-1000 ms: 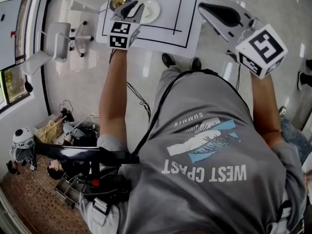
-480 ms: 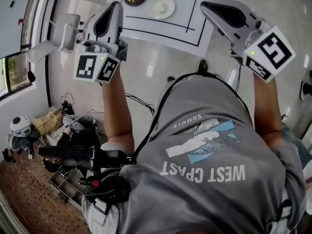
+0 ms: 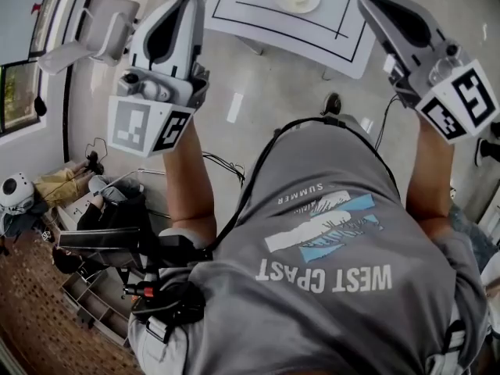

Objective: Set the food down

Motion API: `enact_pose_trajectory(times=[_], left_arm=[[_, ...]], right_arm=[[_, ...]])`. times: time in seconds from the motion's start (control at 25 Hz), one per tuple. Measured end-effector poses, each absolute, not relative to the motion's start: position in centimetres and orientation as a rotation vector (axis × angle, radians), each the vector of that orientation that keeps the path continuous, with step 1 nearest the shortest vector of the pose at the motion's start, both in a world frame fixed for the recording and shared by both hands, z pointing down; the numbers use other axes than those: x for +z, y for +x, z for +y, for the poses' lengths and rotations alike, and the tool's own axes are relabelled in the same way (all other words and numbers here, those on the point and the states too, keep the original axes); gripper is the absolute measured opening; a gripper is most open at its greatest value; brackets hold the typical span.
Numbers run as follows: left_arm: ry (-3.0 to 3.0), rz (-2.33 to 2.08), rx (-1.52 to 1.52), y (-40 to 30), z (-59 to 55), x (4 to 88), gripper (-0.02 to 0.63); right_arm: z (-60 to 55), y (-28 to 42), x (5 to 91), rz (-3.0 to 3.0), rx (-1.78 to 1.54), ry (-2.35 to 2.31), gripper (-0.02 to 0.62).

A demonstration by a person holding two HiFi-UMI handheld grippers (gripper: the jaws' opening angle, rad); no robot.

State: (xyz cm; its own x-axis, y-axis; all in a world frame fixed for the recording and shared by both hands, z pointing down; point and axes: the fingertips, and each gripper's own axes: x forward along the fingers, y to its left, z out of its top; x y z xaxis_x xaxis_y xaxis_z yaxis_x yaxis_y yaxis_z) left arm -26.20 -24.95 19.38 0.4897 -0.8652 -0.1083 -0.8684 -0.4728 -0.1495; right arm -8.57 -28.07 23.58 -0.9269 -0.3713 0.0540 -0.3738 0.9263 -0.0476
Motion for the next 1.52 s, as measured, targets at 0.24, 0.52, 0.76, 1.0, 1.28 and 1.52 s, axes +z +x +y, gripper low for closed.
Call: enact_pose_trajectory(times=[0.24, 0.52, 0.76, 1.0, 1.28, 1.52], left_arm=[[-2.574, 1.422, 0.069, -30.7, -20.2, 19.0, 0.008], [-2.601, 1.322, 0.149, -32.2, -16.2, 18.2, 0.008], [-2.611, 1.287, 0.164, -29.8, -14.5, 19.0, 0.008], [-2.591, 1.309, 0.138, -25.6, -11.8, 17.9, 0.008], [-2.587, 1.363, 0.091, -22.7, -12.0, 20.2, 0.008], [-2.562, 1.398, 0.065, -22.6, -10.5, 19.0, 0.008]], right_arm=[[-23.2, -13.5, 21.9, -3.034, 0.028, 0.653, 0.008], [-17.8, -15.2, 21.8, -3.012, 0.012, 0.708, 0.008], [-15.0, -14.1, 21.6, -2.996, -0.032, 0.694, 0.008], [-11.7, -10.8, 20.4, -3.024, -0.020, 0.625, 0.008], [-11.9, -8.7, 22.5, -3.020, -0.021, 0.563, 0.006], [-10.4, -8.7, 21.8, -3.023, -0.009, 0.524, 0.006]])
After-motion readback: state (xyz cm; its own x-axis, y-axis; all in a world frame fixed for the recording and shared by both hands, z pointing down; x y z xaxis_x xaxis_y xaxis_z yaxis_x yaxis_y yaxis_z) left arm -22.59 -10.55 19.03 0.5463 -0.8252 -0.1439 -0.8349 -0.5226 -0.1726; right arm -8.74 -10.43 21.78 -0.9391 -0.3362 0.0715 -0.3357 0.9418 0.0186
